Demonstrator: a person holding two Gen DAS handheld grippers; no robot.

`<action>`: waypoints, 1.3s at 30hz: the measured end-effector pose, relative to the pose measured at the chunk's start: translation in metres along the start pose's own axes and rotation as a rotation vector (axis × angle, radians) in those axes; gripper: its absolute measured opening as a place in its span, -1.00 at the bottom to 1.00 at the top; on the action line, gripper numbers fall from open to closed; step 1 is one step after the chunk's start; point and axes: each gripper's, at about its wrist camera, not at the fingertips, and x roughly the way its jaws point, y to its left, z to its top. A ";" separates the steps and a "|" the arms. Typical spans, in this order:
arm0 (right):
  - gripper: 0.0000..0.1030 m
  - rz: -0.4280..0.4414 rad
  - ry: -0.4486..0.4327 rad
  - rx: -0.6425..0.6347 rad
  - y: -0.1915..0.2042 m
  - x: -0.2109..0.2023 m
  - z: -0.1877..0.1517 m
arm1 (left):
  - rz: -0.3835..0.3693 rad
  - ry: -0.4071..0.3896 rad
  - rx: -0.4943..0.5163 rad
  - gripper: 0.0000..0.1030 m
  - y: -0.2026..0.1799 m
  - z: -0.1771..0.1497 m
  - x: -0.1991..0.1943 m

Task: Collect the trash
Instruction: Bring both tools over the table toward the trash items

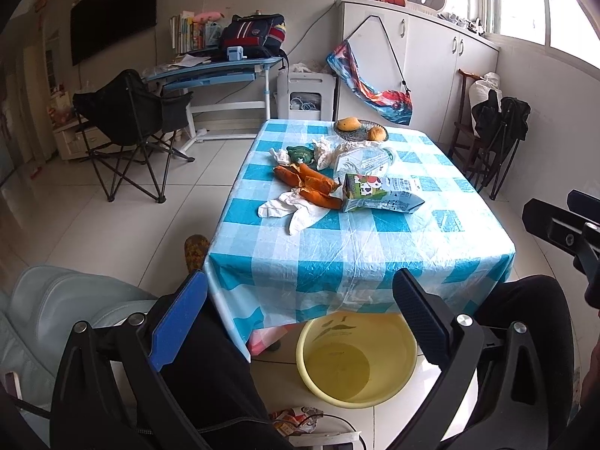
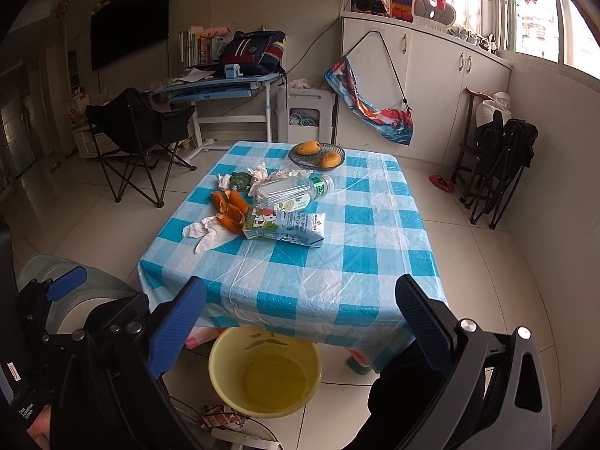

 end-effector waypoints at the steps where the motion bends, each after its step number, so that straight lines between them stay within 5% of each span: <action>1: 0.89 0.000 0.002 0.000 0.000 0.000 0.000 | 0.003 0.002 0.001 0.86 0.000 0.000 0.000; 39: 0.89 0.096 0.015 0.010 0.004 0.017 -0.010 | 0.075 0.022 0.000 0.86 0.012 0.003 0.003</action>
